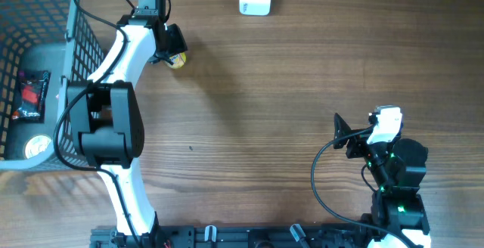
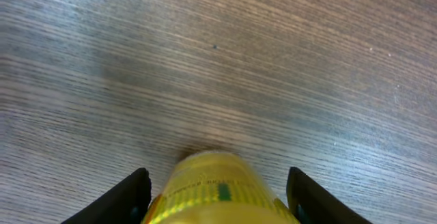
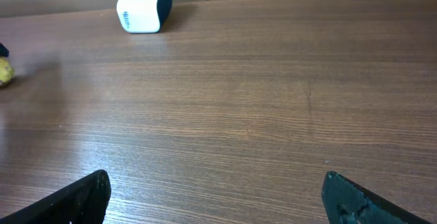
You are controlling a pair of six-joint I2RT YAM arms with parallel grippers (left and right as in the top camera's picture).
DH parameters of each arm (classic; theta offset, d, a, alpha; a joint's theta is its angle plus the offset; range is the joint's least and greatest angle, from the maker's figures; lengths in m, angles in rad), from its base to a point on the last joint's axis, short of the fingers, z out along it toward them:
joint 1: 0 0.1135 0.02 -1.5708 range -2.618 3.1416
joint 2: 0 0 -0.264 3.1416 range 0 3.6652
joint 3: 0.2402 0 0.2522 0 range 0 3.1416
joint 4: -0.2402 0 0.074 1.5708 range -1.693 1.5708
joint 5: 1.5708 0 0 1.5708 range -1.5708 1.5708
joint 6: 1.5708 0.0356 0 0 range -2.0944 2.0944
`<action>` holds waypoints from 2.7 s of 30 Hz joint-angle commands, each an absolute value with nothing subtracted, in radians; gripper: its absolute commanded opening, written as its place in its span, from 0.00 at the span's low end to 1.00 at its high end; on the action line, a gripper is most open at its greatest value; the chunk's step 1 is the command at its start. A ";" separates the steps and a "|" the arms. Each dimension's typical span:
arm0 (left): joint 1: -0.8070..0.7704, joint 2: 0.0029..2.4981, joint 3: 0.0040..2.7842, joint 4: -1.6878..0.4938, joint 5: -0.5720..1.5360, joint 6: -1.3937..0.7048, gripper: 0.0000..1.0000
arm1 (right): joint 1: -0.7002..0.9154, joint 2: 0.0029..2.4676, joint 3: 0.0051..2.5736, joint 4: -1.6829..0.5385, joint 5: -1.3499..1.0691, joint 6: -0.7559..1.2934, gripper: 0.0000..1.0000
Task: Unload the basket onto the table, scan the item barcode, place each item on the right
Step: 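Set the yellow can upright on the table and release it, then reach the left gripper into the basket and grasp the Kleenex pack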
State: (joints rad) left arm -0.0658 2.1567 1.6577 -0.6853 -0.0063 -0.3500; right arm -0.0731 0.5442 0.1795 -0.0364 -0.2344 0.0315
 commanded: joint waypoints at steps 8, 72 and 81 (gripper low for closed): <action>-0.070 2.162 1.652 -0.635 -0.052 -0.347 0.68 | -0.076 0.546 0.200 -0.026 -0.224 0.022 1.00; 0.462 2.045 1.496 -0.816 -0.074 -0.427 1.00 | -0.076 0.546 0.200 -0.034 -0.225 0.026 1.00; 0.462 2.045 1.472 -0.791 -0.080 -0.427 0.46 | -0.076 0.546 0.200 -0.034 -0.224 0.027 1.00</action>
State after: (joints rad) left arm 0.4717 2.0319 1.4803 -0.7918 -0.0731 -0.4301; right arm -0.0731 0.5442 0.1795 -0.0372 -0.2344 0.0315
